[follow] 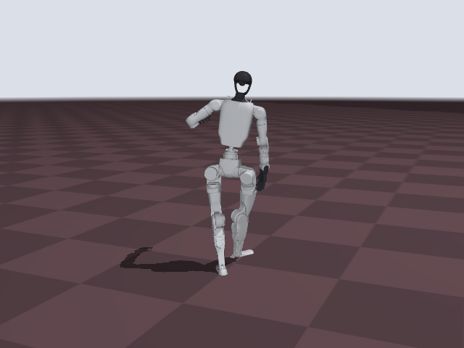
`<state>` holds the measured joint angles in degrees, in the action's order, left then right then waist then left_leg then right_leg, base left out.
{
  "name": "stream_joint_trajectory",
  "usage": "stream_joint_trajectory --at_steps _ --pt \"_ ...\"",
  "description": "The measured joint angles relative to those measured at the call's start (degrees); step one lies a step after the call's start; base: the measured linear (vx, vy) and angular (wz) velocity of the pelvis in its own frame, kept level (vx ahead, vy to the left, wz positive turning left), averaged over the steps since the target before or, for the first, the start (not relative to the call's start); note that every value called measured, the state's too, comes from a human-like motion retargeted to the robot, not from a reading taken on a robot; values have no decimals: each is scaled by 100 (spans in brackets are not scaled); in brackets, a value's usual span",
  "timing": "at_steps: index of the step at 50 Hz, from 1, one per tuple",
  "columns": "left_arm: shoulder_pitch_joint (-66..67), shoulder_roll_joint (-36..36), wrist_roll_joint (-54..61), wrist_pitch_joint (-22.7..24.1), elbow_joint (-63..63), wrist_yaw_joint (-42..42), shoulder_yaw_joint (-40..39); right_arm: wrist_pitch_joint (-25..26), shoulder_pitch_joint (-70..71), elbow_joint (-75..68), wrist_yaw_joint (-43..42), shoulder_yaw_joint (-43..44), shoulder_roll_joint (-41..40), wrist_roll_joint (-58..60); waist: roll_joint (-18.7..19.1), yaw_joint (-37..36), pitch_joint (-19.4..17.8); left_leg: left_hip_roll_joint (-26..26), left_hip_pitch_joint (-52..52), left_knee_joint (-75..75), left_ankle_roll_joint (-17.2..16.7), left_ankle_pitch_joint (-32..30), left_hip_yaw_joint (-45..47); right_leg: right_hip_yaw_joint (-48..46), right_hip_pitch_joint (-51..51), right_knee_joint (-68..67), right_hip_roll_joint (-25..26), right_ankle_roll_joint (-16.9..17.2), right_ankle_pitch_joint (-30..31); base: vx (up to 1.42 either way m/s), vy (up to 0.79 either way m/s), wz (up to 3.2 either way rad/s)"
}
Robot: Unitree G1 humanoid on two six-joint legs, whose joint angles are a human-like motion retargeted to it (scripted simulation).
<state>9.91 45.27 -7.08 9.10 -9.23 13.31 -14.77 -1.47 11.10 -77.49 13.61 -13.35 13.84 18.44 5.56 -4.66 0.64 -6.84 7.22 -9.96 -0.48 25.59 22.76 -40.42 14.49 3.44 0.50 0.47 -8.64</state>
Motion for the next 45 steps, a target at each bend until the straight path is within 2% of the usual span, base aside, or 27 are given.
stream_joint_trajectory --at_steps 6,13,18,22,30,45 --pt "321 -754 200 -81 1233 613 1139 -141 -21 115 -45 -172 -46 -247 -53 116 -16 -11 52 109 38 -60 -13 -82 -3 -7 18 -60 -13 0 0 0" --pt "89 -1925 -107 -270 4197 1012 2545 -223 -206 142 -162 -330 -81 -537 -76 225 61 -16 142 242 70 -194 -140 -142 -51 -16 42 -222 -147 6 0 2" --pt "-252 -2666 -544 -395 6300 1094 3075 -229 -383 118 -191 -342 -112 -660 -102 286 106 37 163 161 63 -247 -241 -185 -130 -22 65 -356 -284 10 0 11" --pt "-440 -3030 -754 -443 7345 1086 3237 -218 -527 113 -207 -301 -129 -731 -115 324 125 105 159 37 20 -282 -326 -211 -200 -24 96 -448 -399 13 -1 14" --pt "-654 -3289 -819 -442 8183 860 3379 -209 -765 126 -322 -218 -150 -868 -115 371 178 301 19 -461 -79 -329 -445 -243 -319 -21 183 -553 -552 12 -3 14" --pt "-1230 -3174 -370 -383 8055 226 3536 -168 -931 146 -464 -300 -177 -1095 25 321 259 805 -824 -2160 -41 -23 -434 -370 -238 5 392 -677 -739 3 -2 4"
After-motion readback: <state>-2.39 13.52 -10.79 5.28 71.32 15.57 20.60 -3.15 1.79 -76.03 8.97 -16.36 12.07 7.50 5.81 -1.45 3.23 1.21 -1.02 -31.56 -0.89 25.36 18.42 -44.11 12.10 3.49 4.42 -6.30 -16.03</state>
